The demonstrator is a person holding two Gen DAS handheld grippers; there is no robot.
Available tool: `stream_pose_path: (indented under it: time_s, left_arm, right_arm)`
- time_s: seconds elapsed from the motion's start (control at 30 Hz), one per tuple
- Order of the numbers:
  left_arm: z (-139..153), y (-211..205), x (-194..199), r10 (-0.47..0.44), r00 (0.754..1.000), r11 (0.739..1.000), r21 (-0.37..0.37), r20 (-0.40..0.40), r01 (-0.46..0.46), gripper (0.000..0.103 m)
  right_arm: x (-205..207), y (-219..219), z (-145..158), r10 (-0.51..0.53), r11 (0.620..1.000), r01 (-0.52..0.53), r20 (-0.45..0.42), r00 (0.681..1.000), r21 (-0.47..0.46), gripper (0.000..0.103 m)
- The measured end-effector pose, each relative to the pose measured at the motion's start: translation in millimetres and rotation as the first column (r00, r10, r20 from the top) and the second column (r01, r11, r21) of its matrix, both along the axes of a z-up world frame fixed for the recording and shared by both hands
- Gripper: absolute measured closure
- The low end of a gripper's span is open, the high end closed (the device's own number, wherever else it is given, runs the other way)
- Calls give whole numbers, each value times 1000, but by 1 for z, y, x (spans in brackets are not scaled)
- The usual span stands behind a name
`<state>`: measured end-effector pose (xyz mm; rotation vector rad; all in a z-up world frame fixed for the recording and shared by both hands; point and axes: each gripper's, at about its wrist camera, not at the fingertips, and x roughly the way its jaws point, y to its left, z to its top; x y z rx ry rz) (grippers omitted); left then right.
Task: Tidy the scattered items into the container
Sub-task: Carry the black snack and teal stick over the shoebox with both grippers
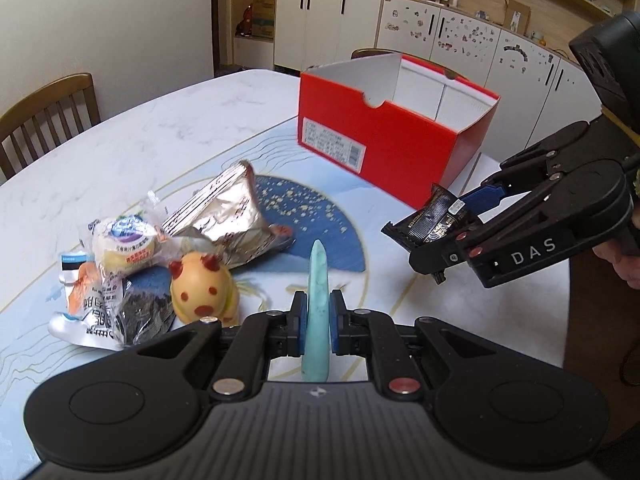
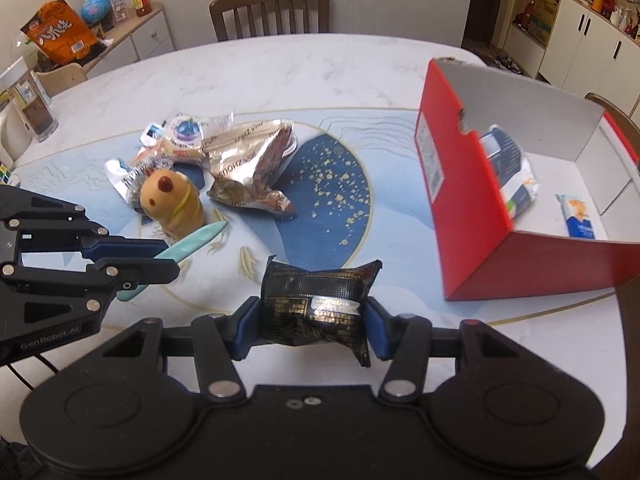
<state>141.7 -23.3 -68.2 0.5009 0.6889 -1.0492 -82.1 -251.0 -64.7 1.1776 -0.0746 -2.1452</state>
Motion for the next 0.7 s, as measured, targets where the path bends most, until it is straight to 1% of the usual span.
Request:
stream_pose_path:
  time_s: [0.2, 0.4, 0.7]
  left_arm:
    - [20, -12, -5, 0, 1000, 1000, -9, -16, -1, 93]
    - [38, -29, -13, -17, 1000, 1000, -22, -10, 16, 93]
    - [68, -62, -24, -55, 998, 996, -66, 35, 57, 93]
  right_arm:
    - [0, 24, 12, -15, 1000, 15, -17, 1000, -11, 51]
    - [-3, 46, 22, -32, 999, 31, -35, 999, -26, 51]
    - [-13, 79, 31, -62, 997, 59, -51, 997, -45, 51]
